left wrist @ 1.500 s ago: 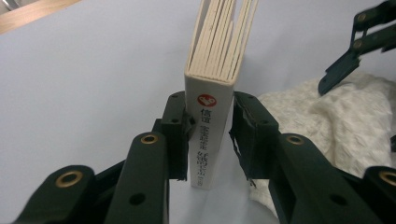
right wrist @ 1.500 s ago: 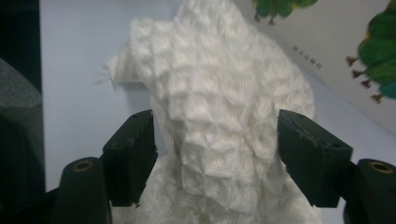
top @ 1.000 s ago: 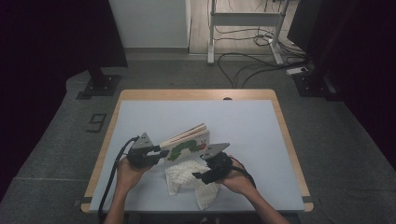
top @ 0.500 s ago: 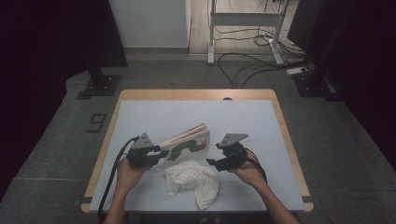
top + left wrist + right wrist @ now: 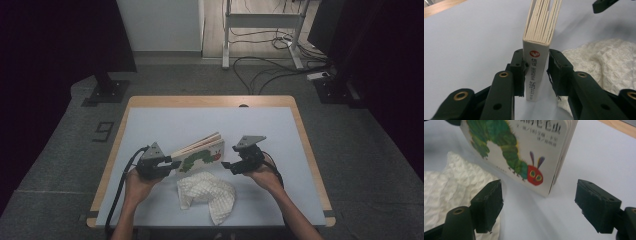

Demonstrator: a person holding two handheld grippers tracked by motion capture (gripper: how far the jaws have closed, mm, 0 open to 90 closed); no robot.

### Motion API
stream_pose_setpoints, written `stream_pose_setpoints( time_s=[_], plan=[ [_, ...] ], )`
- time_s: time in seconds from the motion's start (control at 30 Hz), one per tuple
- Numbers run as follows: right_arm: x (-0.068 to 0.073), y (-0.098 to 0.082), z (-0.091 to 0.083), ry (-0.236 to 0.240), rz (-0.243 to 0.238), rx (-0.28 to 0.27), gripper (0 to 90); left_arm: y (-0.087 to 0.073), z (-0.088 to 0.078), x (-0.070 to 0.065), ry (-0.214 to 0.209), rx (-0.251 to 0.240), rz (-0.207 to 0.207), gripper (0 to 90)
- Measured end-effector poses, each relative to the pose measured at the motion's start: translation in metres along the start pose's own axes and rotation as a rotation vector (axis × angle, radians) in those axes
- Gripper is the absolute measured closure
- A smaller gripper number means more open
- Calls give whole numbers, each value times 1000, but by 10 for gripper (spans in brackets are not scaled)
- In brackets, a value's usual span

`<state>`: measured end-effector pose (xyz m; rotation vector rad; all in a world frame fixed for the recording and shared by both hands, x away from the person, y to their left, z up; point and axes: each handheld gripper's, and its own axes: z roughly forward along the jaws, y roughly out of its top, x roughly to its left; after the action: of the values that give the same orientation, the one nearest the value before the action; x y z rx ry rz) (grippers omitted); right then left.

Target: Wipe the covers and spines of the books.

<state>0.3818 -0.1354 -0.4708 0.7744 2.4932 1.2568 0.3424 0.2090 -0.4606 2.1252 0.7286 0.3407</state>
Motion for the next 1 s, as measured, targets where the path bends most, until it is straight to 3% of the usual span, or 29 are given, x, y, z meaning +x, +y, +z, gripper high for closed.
stream_pose_setpoints(
  time_s=[0.33, 0.57, 0.63, 0.73, 0.83, 1.0],
  plan=[
    [-13, 23, 25, 26, -18, -2, 143, 0, 0, 0, -2, 0, 1, 669],
    [-20, 30, 40, 65, -15, -25, 142, 0, 0, 0, -4, 1, 4, 675],
    [-21, 30, 41, 97, -13, -39, 145, 0, 0, 0, -3, 1, 6, 678],
    [-20, 30, 42, 135, -18, -51, 175, 1, 0, 1, -1, 3, 7, 683],
    [-19, 30, 41, 120, -34, -46, 217, 1, 0, 1, 7, 0, 9, 690],
    [-19, 29, 33, 120, -19, -49, 297, 2, 2, 4, 21, -3, 9, 685]
  ],
)
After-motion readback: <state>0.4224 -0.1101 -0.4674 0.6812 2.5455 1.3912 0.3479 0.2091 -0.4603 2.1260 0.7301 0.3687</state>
